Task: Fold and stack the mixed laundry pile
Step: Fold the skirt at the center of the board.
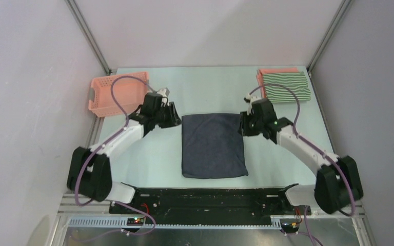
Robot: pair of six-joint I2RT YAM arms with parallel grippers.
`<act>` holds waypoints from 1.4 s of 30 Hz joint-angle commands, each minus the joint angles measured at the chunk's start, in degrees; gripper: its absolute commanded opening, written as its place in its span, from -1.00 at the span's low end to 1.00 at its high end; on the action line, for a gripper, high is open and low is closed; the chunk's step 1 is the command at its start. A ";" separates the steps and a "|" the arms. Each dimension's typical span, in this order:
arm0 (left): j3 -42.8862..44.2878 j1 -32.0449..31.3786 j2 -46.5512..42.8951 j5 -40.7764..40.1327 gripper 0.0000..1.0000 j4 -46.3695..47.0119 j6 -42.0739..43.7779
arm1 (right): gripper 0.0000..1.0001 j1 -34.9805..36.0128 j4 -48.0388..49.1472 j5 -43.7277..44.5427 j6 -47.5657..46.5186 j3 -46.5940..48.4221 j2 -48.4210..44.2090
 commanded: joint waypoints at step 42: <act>40.62 3.31 44.09 2.64 0.07 -14.58 27.00 | -0.21 -16.25 -16.37 -23.57 -52.54 50.10 53.38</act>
